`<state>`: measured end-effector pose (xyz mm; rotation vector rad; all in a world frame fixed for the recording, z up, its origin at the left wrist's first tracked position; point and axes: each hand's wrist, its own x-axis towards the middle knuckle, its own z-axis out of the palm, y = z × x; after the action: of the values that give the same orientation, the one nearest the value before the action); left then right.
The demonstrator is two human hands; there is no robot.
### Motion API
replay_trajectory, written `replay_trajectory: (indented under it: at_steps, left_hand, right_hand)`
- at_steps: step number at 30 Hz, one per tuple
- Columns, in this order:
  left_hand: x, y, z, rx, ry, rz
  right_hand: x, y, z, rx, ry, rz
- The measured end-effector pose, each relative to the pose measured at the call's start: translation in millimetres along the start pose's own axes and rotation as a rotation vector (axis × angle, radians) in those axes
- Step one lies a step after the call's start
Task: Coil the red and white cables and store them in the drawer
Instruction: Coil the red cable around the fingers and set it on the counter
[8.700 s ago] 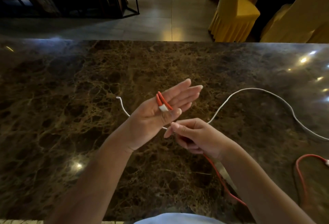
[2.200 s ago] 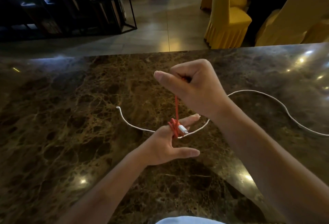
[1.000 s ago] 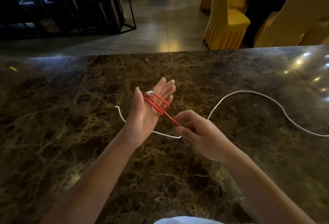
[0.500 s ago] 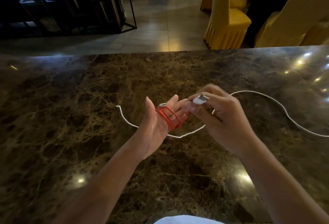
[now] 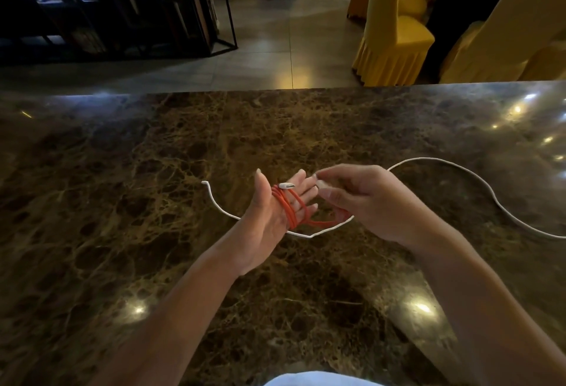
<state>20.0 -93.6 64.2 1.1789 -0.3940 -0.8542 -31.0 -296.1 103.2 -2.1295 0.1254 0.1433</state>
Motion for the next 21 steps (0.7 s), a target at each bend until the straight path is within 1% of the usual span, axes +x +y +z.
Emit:
replay_trajectory:
  at_steps: [2, 3, 5, 8, 10, 13, 15, 17, 19, 21]
  left_hand:
    - [0.3, 0.1, 0.8, 0.023, 0.011, -0.004]
    - [1.3, 0.4, 2.2, 0.042, 0.011, -0.005]
    - [4.0, 0.6, 4.3, 0.057, -0.006, -0.014]
    - [5.2, 0.8, 6.0, 0.0, -0.014, -0.014]
    - [5.2, 2.7, 8.4, -0.037, 0.043, 0.017]
    - [8.8, 4.8, 16.2, -0.098, 0.249, 0.064]
    - [12.6, 5.2, 21.8, -0.212, 0.388, 0.11]
    - [14.8, 7.8, 23.2, -0.364, 0.483, 0.161]
    - [15.5, 10.9, 17.8, -0.479, 0.52, 0.191]
    - [14.4, 13.5, 13.8, -0.489, 0.53, 0.185]
  right_hand:
    - [1.4, -3.7, -2.6, -0.172, -0.102, -0.067]
    - [2.4, -6.0, -1.9, -0.217, -0.122, -0.073]
    - [5.0, -8.9, -1.3, -0.237, -0.09, -0.052]
    - [11.0, -7.8, -5.8, -0.219, -0.024, -0.004]
    - [10.4, -5.9, -5.8, -0.149, -0.062, -0.001]
    - [4.8, -1.2, 5.2, 0.067, -0.086, 0.004]
    - [2.5, 2.3, 16.4, 0.122, -0.051, -0.001]
    - [-0.6, 6.3, 27.5, 0.192, -0.016, -0.007]
    - [-8.0, 7.9, 36.4, 0.309, 0.002, -0.049]
    - [-19.7, 5.3, 43.2, 0.373, -0.004, -0.145]
